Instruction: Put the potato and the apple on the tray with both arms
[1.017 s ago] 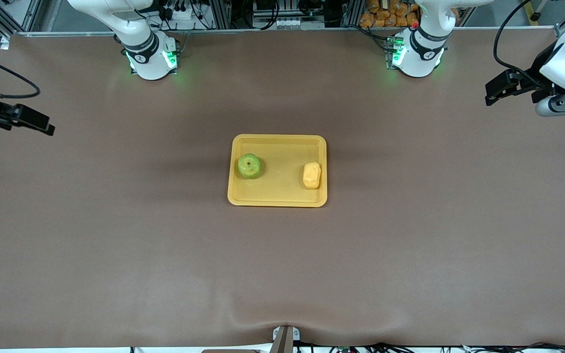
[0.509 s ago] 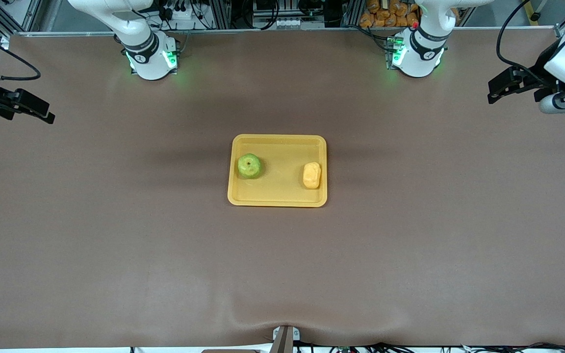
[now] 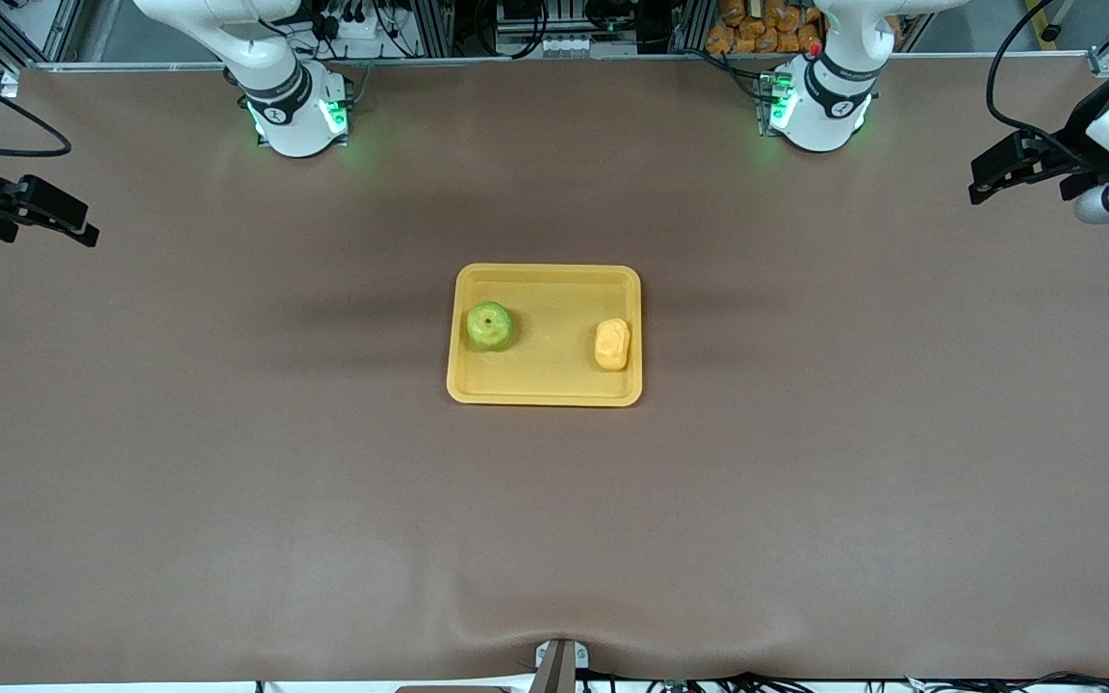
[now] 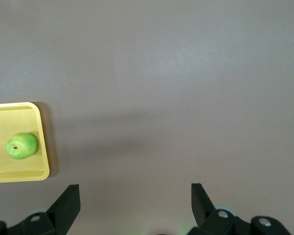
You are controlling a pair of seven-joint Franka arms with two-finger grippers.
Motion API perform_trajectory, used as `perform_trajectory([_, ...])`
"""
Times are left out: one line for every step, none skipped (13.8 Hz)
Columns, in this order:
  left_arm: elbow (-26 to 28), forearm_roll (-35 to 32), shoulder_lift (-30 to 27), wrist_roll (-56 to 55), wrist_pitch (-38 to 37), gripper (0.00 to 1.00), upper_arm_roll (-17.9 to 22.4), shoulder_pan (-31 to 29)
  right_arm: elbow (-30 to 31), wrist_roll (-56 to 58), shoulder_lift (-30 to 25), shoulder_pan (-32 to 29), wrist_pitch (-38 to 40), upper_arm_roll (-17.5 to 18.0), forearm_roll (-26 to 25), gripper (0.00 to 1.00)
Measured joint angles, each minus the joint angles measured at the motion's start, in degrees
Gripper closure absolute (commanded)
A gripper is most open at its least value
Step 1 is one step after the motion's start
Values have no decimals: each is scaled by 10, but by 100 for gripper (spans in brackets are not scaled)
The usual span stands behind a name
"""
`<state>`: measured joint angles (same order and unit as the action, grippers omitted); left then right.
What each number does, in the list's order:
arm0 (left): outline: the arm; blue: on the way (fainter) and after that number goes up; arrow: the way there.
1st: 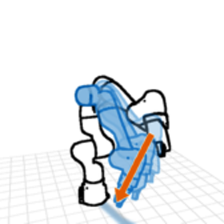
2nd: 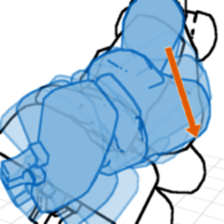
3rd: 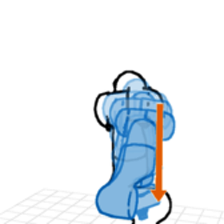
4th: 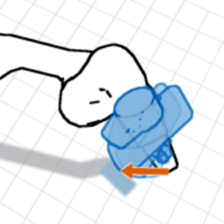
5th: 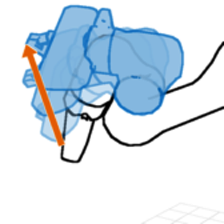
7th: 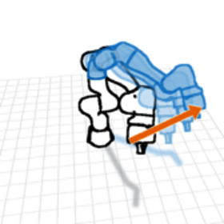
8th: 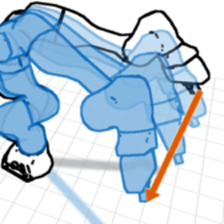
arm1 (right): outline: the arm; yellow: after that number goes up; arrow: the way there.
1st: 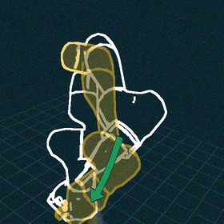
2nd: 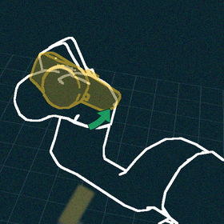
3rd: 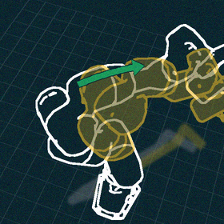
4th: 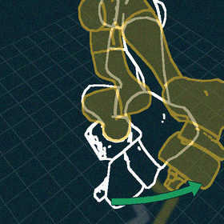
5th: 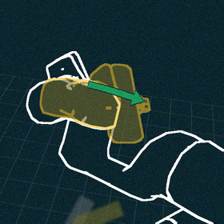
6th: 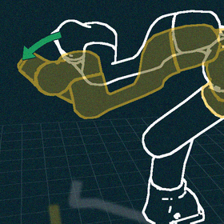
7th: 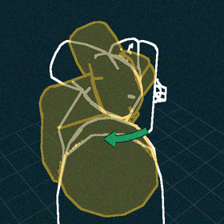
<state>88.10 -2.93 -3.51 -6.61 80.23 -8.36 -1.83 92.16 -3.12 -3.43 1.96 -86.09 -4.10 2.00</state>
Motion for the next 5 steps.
perform_trajectory([-1, 1, 0, 0, 1, 0, 0, 0, 0, 0, 0, 0, 0, 0, 0, 0])
perform_trajectory([-2, 1, 0, 0, 2, 0, 0, 0, 0, 0, 0, 0, 0, 0, 0, 0])
perform_trajectory([-4, 1, 0, 0, 2, 0, 0, 0, 0, 0, 0, 0, 0, 0, 0, 0])
perform_trajectory([-6, 1, 0, 0, 2, 0, 0, 0, 0, 0, 0, 0, 0, 0, 0, 0])
perform_trajectory([-6, 1, 0, 0, 2, 0, 0, 0, 0, 0, 0, 0, 0, 0, 0, 0])
